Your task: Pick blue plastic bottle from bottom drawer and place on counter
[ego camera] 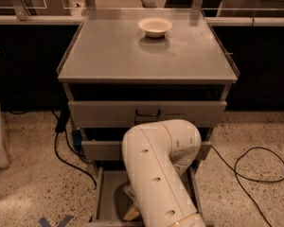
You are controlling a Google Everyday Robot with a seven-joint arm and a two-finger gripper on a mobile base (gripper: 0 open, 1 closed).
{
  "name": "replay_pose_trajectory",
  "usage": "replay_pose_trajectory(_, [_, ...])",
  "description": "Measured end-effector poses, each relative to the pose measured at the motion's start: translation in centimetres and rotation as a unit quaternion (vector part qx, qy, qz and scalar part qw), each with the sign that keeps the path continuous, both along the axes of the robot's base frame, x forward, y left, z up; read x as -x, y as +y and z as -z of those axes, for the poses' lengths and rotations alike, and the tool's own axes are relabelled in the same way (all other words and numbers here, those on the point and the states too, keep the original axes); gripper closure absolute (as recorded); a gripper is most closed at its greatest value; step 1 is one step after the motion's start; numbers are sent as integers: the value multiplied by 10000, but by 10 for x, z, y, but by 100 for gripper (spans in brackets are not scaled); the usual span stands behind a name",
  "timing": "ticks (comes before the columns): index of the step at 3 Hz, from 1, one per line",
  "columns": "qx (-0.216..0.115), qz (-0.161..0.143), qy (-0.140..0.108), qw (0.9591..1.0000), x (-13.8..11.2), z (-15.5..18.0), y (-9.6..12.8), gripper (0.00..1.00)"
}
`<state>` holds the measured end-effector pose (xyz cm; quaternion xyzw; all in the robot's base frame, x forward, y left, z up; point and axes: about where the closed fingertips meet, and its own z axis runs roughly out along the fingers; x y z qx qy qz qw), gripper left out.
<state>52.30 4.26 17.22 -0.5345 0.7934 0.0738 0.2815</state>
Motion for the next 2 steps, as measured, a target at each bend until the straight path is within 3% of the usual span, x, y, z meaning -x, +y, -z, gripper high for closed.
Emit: replay_pose_trajectory(2, [37,-259,-62,9996,-22,10,25,0])
